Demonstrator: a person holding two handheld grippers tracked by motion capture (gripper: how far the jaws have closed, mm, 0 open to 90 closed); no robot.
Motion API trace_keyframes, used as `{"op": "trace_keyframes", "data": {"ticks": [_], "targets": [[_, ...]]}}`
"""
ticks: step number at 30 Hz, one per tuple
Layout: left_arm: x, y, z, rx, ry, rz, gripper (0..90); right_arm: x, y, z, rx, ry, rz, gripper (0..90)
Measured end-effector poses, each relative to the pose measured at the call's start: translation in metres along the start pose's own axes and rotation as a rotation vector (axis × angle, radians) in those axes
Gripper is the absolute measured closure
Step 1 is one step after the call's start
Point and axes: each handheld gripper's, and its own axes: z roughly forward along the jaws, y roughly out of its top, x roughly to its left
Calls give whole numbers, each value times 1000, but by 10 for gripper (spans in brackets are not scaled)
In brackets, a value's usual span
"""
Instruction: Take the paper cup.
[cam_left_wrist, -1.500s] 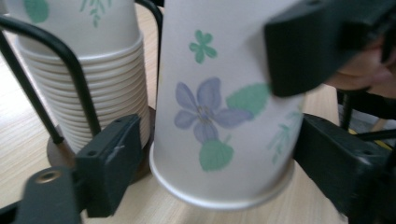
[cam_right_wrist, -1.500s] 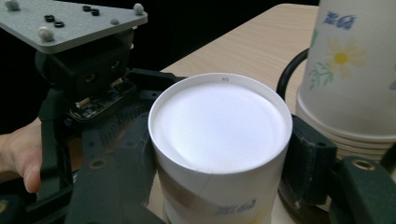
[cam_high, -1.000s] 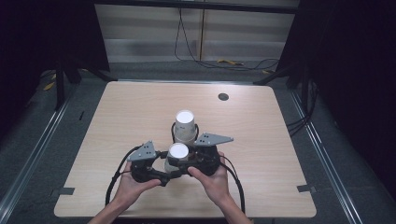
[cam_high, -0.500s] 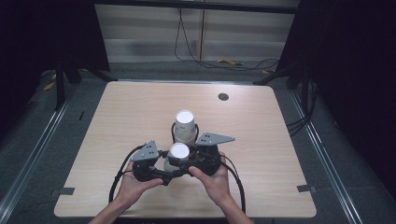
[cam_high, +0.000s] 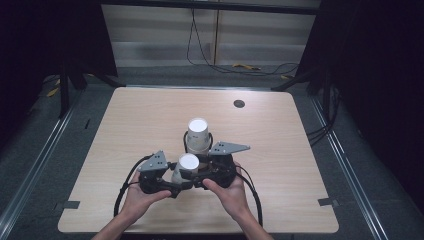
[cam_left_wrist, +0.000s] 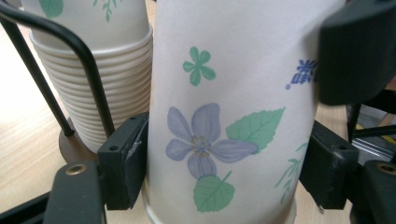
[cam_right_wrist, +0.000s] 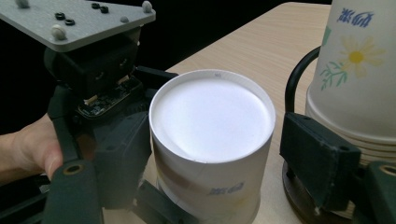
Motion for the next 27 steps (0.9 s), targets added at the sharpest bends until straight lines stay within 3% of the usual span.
{"op": "trace_keyframes", "data": {"ticks": [16, 22, 27], "targets": [[7, 3, -9, 54, -25, -7, 272, -4, 4, -15, -33, 36, -15, 219], [9, 5, -11, 62, -25, -11, 275, -7, 2, -24, -14, 37, -24, 248], [9, 6, -10, 90, -26, -1, 276, -13, -3, -31, -4, 45, -5, 261]]}}
